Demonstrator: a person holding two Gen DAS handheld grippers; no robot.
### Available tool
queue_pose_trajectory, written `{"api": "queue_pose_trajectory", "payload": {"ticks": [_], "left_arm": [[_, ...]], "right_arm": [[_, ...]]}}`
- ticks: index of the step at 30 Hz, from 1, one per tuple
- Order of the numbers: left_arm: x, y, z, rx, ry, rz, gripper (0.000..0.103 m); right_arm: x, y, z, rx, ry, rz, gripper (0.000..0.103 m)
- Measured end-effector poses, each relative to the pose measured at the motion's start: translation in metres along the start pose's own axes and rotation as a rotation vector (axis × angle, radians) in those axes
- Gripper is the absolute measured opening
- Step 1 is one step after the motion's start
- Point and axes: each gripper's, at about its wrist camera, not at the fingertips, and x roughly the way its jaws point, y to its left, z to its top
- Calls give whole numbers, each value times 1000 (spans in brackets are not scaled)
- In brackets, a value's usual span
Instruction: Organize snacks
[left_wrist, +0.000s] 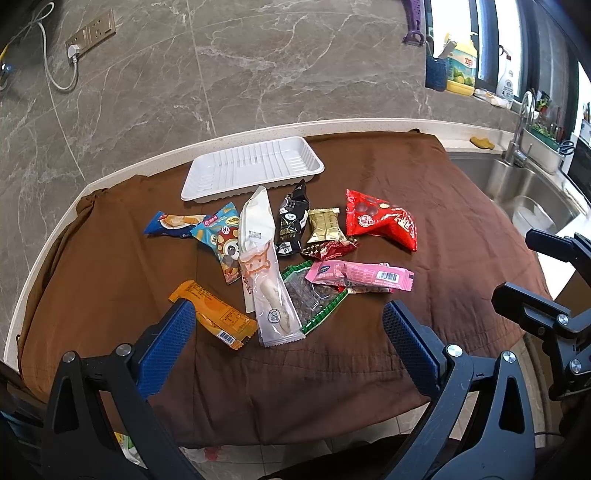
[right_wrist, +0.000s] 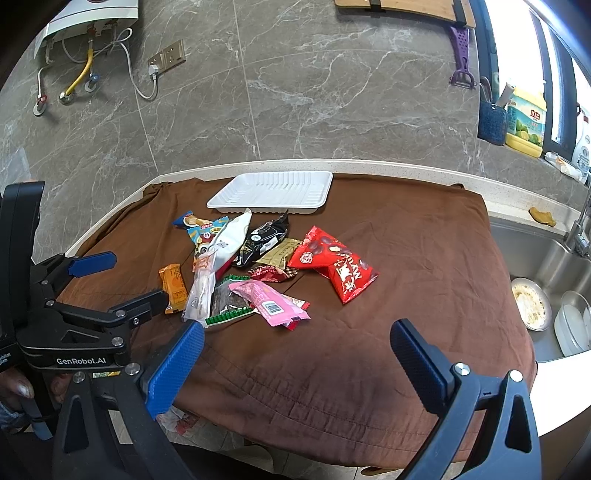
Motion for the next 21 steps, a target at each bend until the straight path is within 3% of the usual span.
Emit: {"api": "queue_pose_trajectory", "payload": {"ticks": [21], "left_arm": [[1,2,-5,-6,7,-7,103]], "right_arm": [[0,1,-1,1,0,1,103]]}}
